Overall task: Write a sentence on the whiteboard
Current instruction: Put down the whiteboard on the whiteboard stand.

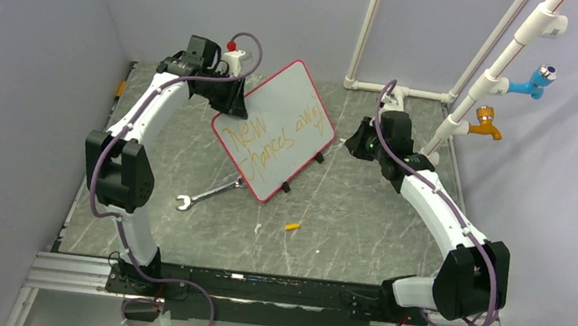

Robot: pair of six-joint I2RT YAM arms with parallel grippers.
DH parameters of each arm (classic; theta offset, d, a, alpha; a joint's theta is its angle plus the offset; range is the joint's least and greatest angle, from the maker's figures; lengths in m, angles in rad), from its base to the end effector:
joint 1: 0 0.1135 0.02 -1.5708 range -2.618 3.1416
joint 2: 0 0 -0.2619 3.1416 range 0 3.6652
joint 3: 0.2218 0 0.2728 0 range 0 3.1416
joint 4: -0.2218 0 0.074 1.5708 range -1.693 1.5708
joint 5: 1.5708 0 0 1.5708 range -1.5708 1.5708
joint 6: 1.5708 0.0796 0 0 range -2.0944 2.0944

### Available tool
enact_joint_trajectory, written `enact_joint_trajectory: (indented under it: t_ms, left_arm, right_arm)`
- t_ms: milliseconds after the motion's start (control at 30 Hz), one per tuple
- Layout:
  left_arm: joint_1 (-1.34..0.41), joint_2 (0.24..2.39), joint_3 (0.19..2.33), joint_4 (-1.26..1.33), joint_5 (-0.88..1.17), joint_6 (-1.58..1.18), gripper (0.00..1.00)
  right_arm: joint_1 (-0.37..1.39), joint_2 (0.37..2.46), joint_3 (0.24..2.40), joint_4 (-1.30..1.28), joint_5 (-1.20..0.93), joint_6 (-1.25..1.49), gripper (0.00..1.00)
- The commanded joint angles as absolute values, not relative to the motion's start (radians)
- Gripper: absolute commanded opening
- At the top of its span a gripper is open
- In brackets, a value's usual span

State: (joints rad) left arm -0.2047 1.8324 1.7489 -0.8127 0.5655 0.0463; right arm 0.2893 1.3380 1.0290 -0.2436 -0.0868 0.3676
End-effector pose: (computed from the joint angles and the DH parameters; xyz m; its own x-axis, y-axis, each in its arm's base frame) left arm 0.4281 -0.1325 0.2938 -0.7407 0.1937 -0.6433 0.5342 0.7505 -0.3891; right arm 0.3448 0.1098 0.2641 -0.5970 0.1959 -0.7779 -0.1504 0.9252 0.3484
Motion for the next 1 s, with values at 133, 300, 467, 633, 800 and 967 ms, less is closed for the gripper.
enact_joint_trajectory:
  t_ms: [133,300,467,633,800,967]
  left_arm:
    - [-0.213,1.837,1.758,-0.85,0.383,0.098,0.4]
    - [-0.216,1.828,1.755,-0.836,0.382,0.098,0.41]
    - [-0.216,1.821,1.759,-0.832,0.383,0.102,0.43]
    - [-0.218,1.819,1.779,-0.833,0.386,0.101,0.44]
    - [-0.219,1.816,1.795,-0.836,0.362,0.091,0.52]
    - [-0.221,1.812,1.807,-0.831,0.354,0.086,0.55]
  right_arm:
    - [0.286,1.287,1.006,-0.217,-0.072,0.37,0.0]
    - [0.286,1.283,1.002,-0.218,-0.069,0.37,0.0]
    - [0.286,1.282,1.002,-0.219,-0.066,0.368,0.0]
    - [0.287,1.278,1.002,-0.221,-0.066,0.367,0.0]
    - [0.287,1.272,1.0,-0.224,-0.064,0.367,0.0]
    - [0.287,1.273,1.002,-0.222,-0.064,0.37,0.0]
